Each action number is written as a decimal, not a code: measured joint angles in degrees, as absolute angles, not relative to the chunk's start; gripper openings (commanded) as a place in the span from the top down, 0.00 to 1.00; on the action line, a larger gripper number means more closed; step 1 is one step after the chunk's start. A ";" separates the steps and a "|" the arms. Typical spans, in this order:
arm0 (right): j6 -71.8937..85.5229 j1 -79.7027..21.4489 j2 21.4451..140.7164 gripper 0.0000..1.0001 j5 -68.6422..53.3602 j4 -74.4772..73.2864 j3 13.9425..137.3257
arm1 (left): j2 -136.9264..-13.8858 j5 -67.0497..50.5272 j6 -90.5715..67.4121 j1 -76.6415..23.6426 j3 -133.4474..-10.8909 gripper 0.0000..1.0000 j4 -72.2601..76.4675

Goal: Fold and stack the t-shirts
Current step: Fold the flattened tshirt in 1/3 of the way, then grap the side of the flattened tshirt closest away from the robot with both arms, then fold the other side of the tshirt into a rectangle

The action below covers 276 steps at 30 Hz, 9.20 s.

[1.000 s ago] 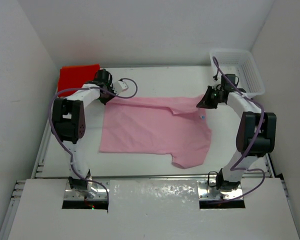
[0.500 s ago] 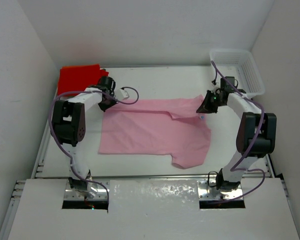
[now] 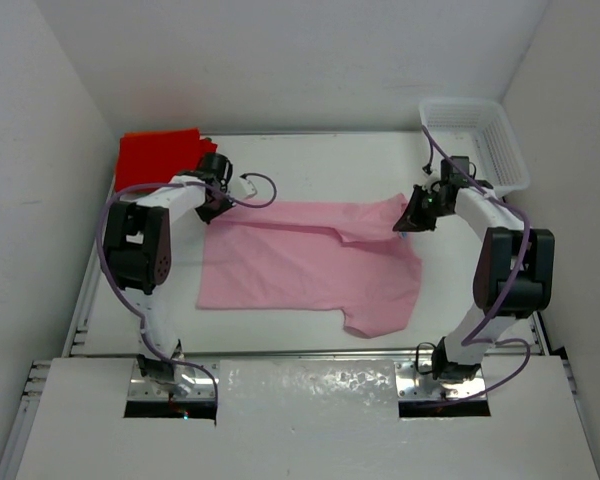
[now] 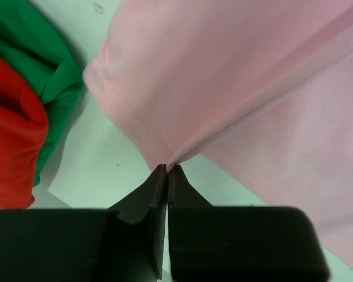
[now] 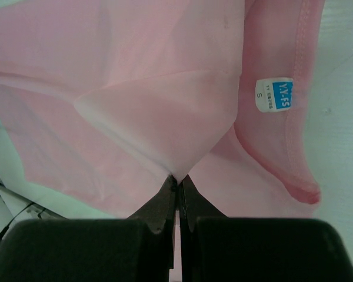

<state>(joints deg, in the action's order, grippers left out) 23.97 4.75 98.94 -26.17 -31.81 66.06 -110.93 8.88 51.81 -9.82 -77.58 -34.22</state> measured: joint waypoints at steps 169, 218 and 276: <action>21.54 -4.45 99.24 1.00 -11.62 -36.40 65.36 | -101.45 7.97 35.97 -11.51 -68.42 1.00 -32.08; 22.11 4.43 88.23 0.38 -10.94 -32.93 46.78 | -98.21 3.60 26.00 -9.96 -73.78 0.40 -34.00; 23.75 2.35 55.16 0.93 -11.42 -42.57 40.51 | -82.50 -0.69 32.82 -0.47 -65.25 0.35 -42.33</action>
